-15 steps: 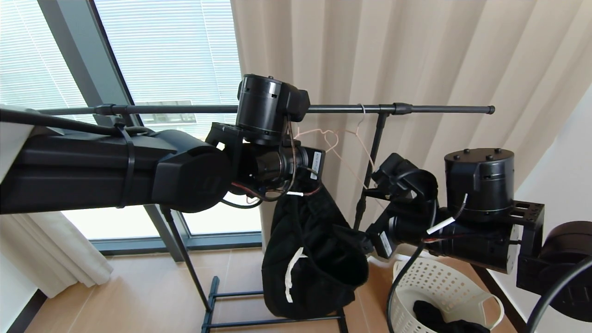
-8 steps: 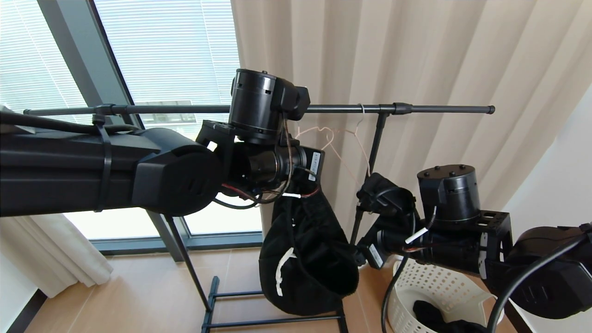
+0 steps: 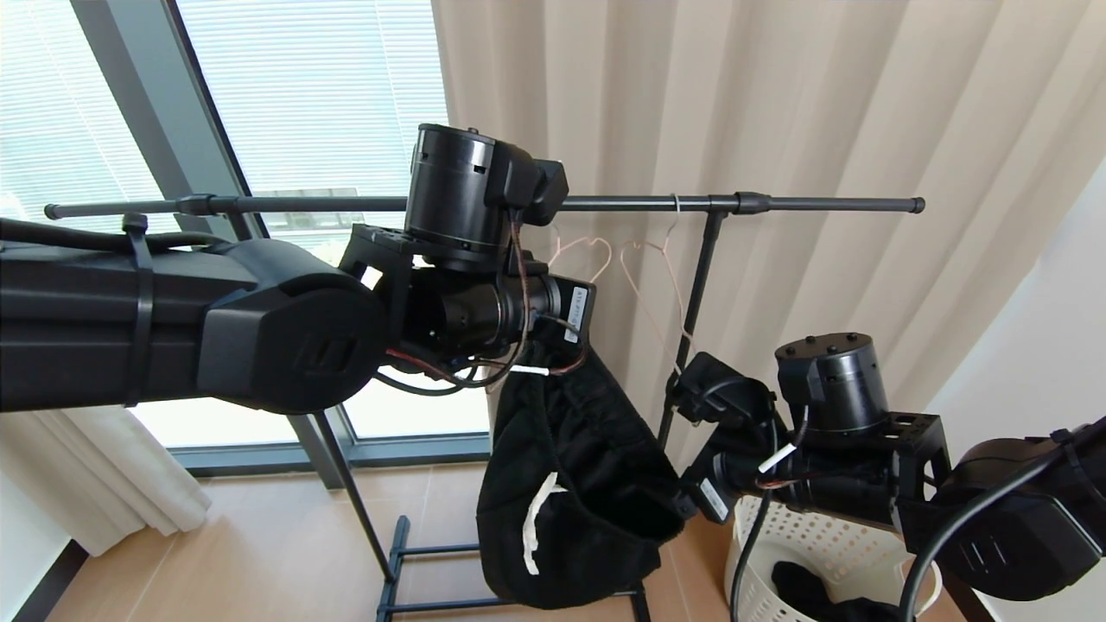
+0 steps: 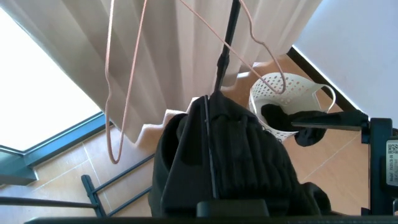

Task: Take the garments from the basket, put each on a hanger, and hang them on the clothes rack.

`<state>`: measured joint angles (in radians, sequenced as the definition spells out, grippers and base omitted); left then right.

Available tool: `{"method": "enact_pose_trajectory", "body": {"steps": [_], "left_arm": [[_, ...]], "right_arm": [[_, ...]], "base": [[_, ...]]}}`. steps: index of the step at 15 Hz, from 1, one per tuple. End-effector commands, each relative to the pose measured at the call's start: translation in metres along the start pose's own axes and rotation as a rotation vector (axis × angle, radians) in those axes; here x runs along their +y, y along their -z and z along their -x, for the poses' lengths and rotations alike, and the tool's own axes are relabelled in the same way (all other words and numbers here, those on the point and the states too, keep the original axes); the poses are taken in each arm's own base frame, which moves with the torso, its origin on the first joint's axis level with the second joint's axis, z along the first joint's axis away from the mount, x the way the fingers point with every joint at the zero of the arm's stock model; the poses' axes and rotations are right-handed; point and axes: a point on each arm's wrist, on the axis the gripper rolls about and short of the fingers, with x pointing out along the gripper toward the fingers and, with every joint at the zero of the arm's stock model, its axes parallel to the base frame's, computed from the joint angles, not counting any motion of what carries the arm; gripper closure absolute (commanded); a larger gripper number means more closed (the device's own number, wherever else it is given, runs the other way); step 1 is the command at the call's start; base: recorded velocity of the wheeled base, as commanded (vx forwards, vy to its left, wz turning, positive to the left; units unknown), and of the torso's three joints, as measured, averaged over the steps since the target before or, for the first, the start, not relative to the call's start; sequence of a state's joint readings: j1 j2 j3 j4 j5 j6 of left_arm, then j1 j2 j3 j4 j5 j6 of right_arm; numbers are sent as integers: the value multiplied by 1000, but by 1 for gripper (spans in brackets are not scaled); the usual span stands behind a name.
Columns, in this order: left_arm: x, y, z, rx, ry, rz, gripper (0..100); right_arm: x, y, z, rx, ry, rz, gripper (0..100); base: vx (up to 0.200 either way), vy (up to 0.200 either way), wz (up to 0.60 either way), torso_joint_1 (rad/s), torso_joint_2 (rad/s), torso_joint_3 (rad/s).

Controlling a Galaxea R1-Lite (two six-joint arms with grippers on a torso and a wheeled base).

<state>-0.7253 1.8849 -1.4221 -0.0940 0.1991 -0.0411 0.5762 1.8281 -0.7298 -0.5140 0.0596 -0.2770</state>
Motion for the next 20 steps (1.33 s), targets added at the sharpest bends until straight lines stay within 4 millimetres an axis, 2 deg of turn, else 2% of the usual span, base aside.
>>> {"method": "enact_pose_trajectory", "body": {"steps": [1,3,4,8,15,19,20], "left_arm": [[-2,-1,2,-2,6,0,100],[-1,0,5,-2,6,0,100],[-1,0,5,-1,6,0,100],[-1,7,6,20,6,-3,100],[2,33,10,108,26,-17,100],[0,53,0,177,25,-37,100],[-1,56,-2,186,26,-39,0]], "right_arm": [[0,1,0,5,-1,0,0],[-1,3,1,5,1,-4,0],[-1,3,2,2,1,-4,100],[-4,7,8,-35,25,-13,100],[-39,-10,61,-172,191,-82,100],[-43,-20,84,-215,349,-127,100],[-44,-21,84,-217,360,-128,100]], "base": [[0,0,0,0,0,0],[0,0,0,0,0,0],[0,0,0,0,0,0],[0,0,0,0,0,0],[0,0,0,0,0,0],[0,0,0,0,0,0],[0,0,0,0,0,0]]}}
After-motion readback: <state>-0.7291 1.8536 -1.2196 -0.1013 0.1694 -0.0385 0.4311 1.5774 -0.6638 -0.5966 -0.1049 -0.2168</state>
